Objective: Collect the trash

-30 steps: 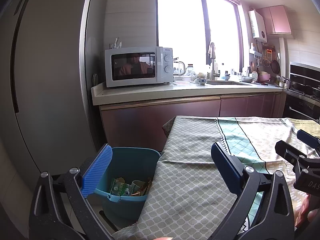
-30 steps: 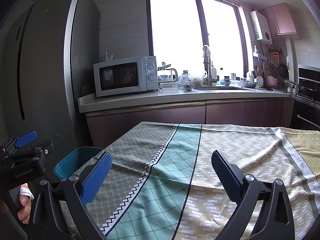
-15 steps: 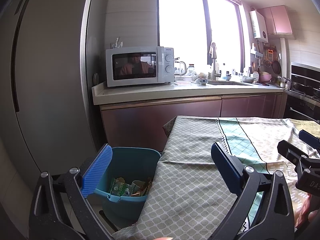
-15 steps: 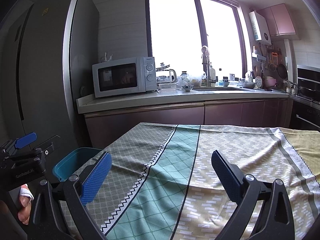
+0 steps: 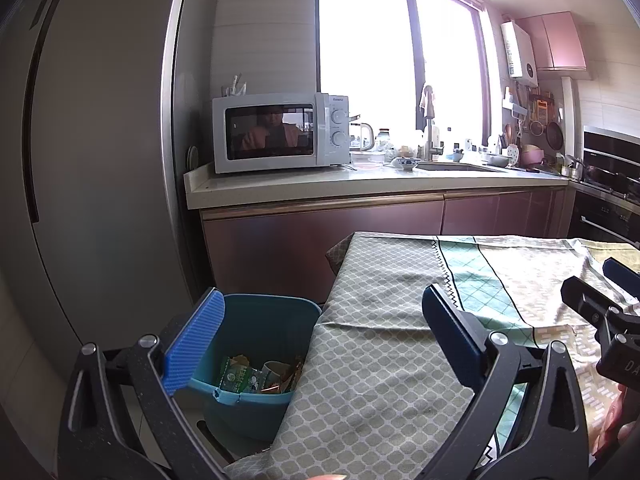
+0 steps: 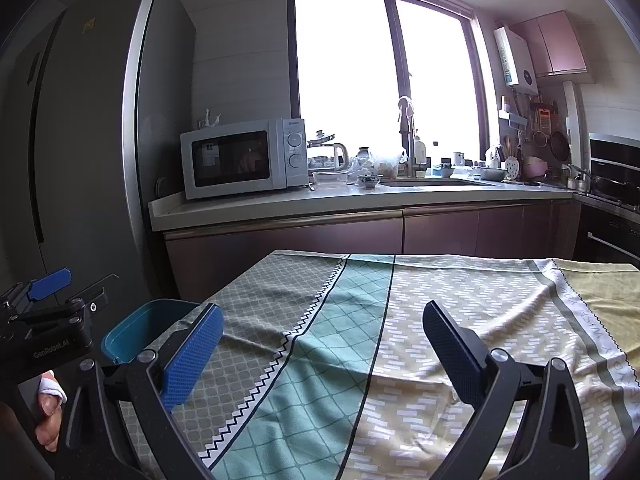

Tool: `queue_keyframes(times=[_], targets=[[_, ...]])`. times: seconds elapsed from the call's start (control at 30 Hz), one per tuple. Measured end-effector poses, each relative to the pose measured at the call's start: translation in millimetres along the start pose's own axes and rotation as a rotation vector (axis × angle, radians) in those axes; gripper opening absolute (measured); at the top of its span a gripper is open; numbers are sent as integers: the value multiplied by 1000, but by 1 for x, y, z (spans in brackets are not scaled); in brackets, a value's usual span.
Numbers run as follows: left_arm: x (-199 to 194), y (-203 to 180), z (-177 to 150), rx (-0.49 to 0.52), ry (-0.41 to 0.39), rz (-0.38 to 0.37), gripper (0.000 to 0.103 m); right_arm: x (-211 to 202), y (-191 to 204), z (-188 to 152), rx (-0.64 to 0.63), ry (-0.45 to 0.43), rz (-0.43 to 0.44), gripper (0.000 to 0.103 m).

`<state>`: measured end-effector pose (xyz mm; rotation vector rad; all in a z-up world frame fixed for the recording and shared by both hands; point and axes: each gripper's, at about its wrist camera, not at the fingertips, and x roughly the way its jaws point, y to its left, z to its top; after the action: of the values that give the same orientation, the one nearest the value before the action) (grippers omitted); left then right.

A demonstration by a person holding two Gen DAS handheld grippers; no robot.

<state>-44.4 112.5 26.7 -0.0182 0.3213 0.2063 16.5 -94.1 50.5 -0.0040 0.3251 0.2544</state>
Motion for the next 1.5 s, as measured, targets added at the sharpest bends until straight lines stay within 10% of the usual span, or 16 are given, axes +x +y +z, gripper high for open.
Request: queue_keyframes(times=[1.5], targets=[[4,-6,-4,4,2,11,97,-5,-2,1,5,-13,-20,97]])
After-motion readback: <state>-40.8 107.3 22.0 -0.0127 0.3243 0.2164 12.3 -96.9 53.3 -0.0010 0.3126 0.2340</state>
